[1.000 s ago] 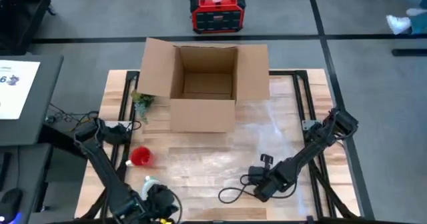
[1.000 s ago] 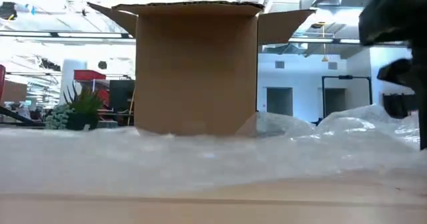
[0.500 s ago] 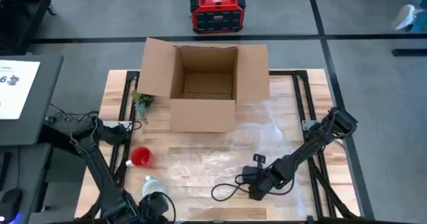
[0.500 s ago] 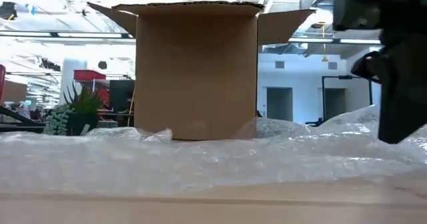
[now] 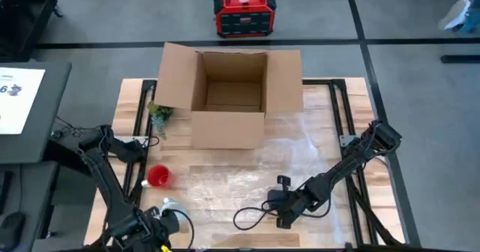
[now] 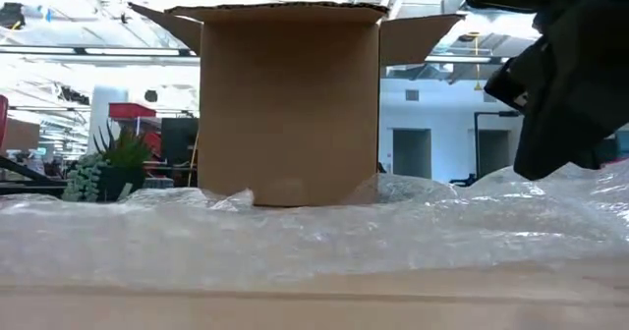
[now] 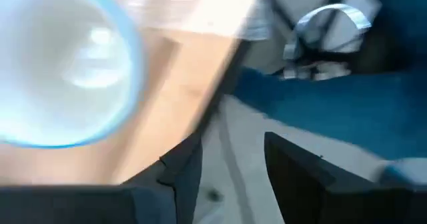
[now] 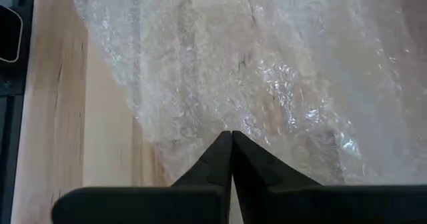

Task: Wrap mug
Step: Pack the white mug with the bubble wrap

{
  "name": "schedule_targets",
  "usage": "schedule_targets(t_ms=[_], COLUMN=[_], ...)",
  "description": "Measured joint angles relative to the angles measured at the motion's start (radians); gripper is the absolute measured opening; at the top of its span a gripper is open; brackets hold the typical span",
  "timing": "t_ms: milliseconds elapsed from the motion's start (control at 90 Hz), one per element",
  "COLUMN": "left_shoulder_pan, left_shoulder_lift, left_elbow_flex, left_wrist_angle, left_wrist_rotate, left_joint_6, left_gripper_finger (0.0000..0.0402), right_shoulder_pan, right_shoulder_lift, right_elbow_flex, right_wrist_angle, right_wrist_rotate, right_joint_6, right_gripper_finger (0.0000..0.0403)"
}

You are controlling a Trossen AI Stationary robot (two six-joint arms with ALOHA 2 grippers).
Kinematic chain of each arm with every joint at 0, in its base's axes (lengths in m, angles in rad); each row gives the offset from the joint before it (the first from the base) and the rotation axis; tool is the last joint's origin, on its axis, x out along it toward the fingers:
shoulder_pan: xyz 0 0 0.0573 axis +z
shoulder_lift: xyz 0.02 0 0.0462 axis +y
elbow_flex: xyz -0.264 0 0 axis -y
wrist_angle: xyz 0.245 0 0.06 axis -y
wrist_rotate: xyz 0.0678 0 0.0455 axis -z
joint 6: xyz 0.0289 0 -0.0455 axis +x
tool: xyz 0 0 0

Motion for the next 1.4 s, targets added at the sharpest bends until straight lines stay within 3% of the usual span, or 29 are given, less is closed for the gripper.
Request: schedule_targets(t_ms=[278, 444, 656, 744, 867, 933, 1111, 1267, 1400], left_shoulder_pan=[0.008, 0.023, 0.065, 0.088, 0.111, 0.122, 0.141, 0.146, 0.176], left_shoulder_lift=[0.001, 0.003, 0.003, 0.001, 0.001, 0.000, 0.003, 0.002, 0.001], left_elbow_flex=[-0.021, -0.113, -0.182, -0.189, -0.189, -0.182, -0.036, 0.152, 0.239], left_wrist_angle=[-0.076, 0.026, 0.095, 0.113, 0.112, 0.085, -0.129, -0.287, -0.276], left_wrist_rotate=[-0.188, -0.185, -0.140, -0.139, -0.129, -0.137, -0.196, -0.391, -0.546], left_joint_6=[0.217, 0.278, 0.230, 0.231, 0.288, 0.293, 0.285, 0.263, 0.334], left_gripper_finger=[0.0134, 0.0135, 0.0136, 0.0109, 0.0025, 0.0013, 0.0005, 0.0003, 0.0002], right_shoulder_pan=[-0.006, 0.003, 0.008, 0.005, -0.007, -0.013, -0.012, -0.055, -0.093], right_shoulder_lift=[0.000, 0.000, -0.001, 0.000, 0.011, 0.040, 0.140, 0.263, 0.385], right_elbow_flex=[0.000, 0.000, 0.000, 0.000, 0.000, 0.003, 0.025, 0.125, 0.296], right_wrist_angle=[0.002, 0.005, 0.004, 0.009, 0.072, 0.142, 0.191, 0.225, 0.214], right_wrist_rotate=[0.000, 0.000, 0.000, 0.002, 0.007, 0.013, 0.050, 0.080, 0.059], right_joint_6=[0.000, 0.002, 0.003, 0.035, 0.131, 0.141, 0.193, 0.235, 0.149], right_gripper_finger=[0.0000, 0.0000, 0.0000, 0.0000, 0.0000, 0.0000, 0.0000, 0.0000, 0.0000])
